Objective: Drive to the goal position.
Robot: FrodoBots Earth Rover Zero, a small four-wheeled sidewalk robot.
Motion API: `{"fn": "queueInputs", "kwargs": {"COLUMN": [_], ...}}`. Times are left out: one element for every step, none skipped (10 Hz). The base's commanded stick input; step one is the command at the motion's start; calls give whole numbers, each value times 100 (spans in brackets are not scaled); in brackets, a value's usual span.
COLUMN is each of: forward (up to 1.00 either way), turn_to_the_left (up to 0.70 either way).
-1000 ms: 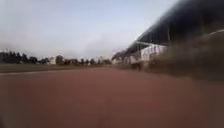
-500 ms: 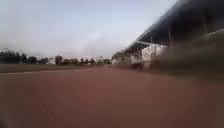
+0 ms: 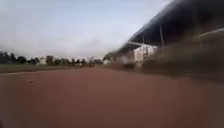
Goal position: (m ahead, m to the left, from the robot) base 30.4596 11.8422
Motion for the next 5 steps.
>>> {"fn": "queueInputs", "kwargs": {"forward": [70, 70, 70, 70, 70], "turn_to_the_left": [0, 0, 0, 0, 0]}}
